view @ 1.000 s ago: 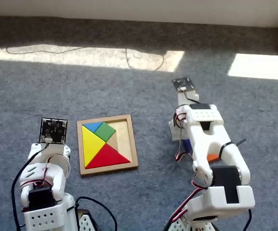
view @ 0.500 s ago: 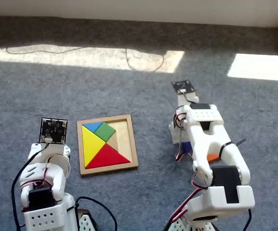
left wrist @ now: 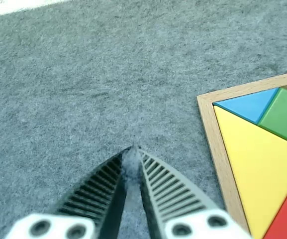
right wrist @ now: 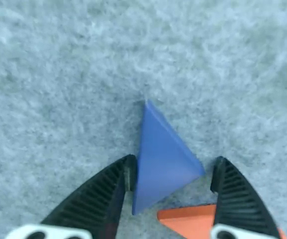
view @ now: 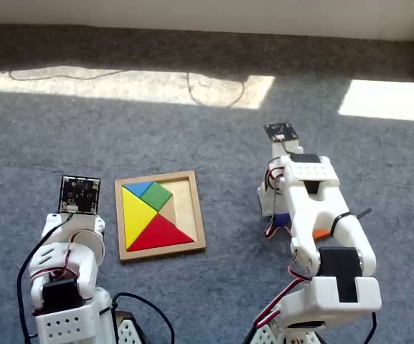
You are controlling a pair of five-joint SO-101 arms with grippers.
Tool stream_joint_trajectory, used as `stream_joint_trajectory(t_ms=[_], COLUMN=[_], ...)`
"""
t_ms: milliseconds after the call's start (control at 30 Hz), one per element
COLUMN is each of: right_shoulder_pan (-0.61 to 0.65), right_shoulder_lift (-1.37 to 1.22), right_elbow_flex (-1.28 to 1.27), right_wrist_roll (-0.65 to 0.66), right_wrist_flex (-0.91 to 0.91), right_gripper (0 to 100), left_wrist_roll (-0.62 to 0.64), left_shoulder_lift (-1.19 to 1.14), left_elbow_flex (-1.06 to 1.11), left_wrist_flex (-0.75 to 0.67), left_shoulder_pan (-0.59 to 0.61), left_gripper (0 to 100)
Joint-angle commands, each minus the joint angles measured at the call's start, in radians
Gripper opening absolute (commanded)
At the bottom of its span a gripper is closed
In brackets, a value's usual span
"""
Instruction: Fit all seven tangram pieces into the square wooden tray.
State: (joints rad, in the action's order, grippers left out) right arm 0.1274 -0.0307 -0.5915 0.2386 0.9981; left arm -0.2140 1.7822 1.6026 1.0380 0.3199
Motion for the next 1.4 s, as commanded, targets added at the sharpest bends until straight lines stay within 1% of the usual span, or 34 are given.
stream_joint_trajectory(t_ms=[0,300,467,533,633,867,1167,1367], right_shoulder_pan=[0.045,0.062,0.062,0.062,0.059,0.065,0.177,0.262], right_shoulder_lift=[0.007,0.005,0.005,0.007,0.016,0.027,0.249,0.311], right_elbow_flex=[0.007,0.007,0.007,0.007,0.007,0.036,0.068,0.074], right_wrist_roll=[-0.040,-0.049,-0.048,-0.048,-0.048,-0.048,-0.048,-0.049], right_wrist_flex=[0.010,0.010,0.004,-0.008,-0.002,0.096,0.096,0.090], right_gripper=[24.8,24.1,12.1,9.9,9.6,9.5,9.5,9.5], left_wrist_roll=[-0.005,-0.005,-0.005,-0.005,-0.005,-0.005,-0.005,-0.005], left_shoulder_lift=[0.041,0.041,0.041,0.041,0.041,0.041,0.041,0.041], left_elbow_flex=[-0.045,-0.045,-0.045,-0.045,-0.045,-0.045,-0.045,-0.045], left_wrist_flex=[-0.002,0.000,0.000,0.000,0.000,0.000,-0.002,-0.002], left_shoulder_pan=[0.012,0.012,0.012,0.012,0.012,0.012,0.012,0.012], left_gripper=[1,1,1,1,1,1,1,1])
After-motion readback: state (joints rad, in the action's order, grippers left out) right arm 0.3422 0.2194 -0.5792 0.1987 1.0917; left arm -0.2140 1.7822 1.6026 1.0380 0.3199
